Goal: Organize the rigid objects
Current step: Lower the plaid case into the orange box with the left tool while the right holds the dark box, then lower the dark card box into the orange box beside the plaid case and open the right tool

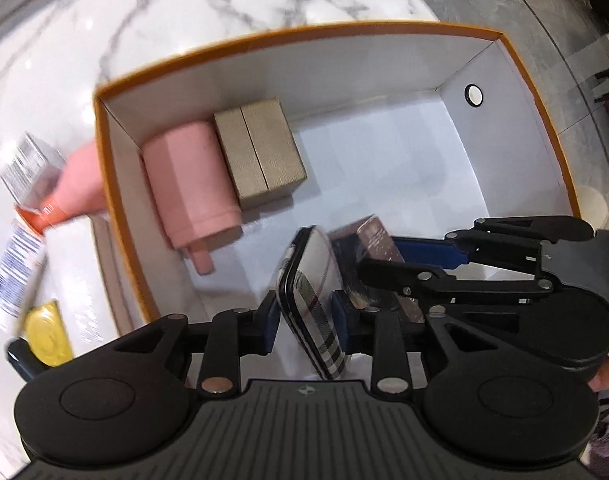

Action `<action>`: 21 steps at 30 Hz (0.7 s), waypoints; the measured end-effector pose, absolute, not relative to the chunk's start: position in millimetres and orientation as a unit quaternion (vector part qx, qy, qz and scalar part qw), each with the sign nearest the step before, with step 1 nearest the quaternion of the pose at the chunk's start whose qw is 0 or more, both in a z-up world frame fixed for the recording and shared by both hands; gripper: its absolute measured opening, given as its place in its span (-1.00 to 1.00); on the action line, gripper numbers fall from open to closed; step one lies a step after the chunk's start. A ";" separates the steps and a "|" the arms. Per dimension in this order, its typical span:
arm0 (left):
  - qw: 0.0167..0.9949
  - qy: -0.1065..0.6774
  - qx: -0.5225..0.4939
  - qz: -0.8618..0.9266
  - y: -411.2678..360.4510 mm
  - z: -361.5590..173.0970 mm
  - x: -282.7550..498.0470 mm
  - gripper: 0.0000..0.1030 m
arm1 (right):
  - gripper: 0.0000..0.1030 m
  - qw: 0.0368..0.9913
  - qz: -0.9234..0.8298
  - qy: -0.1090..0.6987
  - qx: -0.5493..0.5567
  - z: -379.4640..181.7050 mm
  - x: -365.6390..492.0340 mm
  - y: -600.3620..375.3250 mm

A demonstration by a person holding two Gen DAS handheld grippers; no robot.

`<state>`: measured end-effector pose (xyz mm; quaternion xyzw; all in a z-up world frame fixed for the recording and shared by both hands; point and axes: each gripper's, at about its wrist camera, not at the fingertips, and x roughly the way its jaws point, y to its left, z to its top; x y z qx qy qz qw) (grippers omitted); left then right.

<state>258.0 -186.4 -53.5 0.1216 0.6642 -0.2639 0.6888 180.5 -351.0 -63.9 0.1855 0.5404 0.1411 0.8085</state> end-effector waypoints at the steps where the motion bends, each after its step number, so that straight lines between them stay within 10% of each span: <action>1: 0.695 0.656 0.129 -0.263 -185.7 -49.1 256.9 -0.07 | -0.57 0.807 0.142 0.542 0.185 -64.7 180.9 -349.9; 3: 0.715 0.634 0.140 -0.259 -182.7 -38.1 254.6 0.19 | -0.57 0.804 0.143 0.545 0.189 -66.6 182.5 -348.6; 21: 0.799 0.546 0.063 -0.245 -126.7 4.2 249.5 0.16 | -0.54 0.765 0.162 0.579 0.230 -68.3 188.5 -327.6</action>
